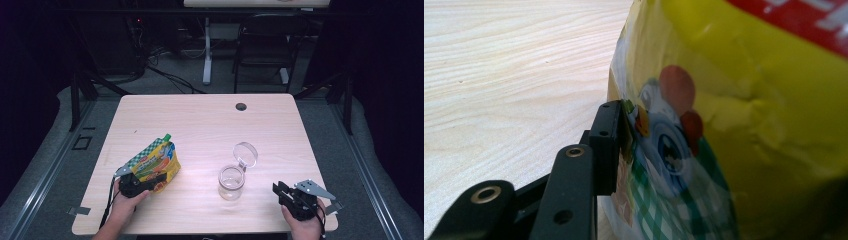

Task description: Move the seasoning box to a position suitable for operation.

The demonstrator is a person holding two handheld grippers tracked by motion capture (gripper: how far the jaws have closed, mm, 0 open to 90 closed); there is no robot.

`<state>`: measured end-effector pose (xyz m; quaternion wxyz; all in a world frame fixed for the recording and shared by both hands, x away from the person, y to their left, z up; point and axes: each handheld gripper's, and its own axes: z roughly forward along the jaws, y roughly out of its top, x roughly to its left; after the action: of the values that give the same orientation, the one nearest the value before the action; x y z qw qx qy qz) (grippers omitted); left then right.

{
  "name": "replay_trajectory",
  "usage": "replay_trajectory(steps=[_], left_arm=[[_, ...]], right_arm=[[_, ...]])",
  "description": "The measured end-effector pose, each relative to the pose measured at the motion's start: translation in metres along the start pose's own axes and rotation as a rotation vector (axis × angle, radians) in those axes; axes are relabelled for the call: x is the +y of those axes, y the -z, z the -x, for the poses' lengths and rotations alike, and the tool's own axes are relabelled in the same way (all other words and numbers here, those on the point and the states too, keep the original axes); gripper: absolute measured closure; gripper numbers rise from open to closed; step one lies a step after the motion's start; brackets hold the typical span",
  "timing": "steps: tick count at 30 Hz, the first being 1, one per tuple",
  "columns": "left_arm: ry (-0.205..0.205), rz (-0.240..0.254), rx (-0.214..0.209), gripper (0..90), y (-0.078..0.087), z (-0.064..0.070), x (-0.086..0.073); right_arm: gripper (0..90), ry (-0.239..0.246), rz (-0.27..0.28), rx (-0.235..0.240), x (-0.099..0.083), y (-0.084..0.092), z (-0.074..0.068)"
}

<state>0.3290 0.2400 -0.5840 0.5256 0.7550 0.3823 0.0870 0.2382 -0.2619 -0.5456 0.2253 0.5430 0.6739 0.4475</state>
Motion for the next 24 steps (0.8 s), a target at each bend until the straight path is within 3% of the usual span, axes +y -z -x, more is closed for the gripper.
replay_trajectory(steps=[3,11,12,13,14,17,19,20,24], left_arm=[[-0.018,-0.004,0.013,62.5,-0.0002,0.0016,0.0004],[-0.012,-0.001,0.013,63.0,-0.0003,0.0005,0.0006],[-0.012,-0.018,-0.013,63.1,0.0010,-0.0012,0.0013],[-0.011,-0.017,-0.013,63.1,0.0011,-0.0014,0.0014],[-0.003,0.001,0.010,63.2,-0.0001,-0.0003,0.0008],[0.000,0.002,0.013,63.3,0.0000,-0.0004,0.0010],[-0.001,-0.016,-0.012,63.3,0.0015,-0.0023,0.0018],[0.006,0.002,0.012,63.4,0.0004,-0.0012,0.0012],[0.014,0.005,0.014,63.6,0.0016,-0.0023,0.0020]], right_arm=[[72.6,0.005,-0.004,0.000,0.0000,0.0002,-0.0001],[72.6,0.007,-0.005,-0.003,-0.0002,0.0006,-0.0006],[72.6,0.010,-0.010,-0.006,-0.0002,0.0008,-0.0006],[72.6,0.011,-0.008,-0.005,-0.0002,0.0005,-0.0006],[72.6,0.007,-0.005,-0.003,-0.0004,0.0001,-0.0008],[72.7,0.009,-0.005,-0.002,-0.0004,0.0000,-0.0010],[72.6,0.013,-0.010,-0.007,-0.0001,0.0008,-0.0007],[72.6,0.009,-0.006,-0.004,-0.0002,0.0006,-0.0007],[72.7,0.010,-0.007,-0.005,-0.0003,0.0009,-0.0002]])
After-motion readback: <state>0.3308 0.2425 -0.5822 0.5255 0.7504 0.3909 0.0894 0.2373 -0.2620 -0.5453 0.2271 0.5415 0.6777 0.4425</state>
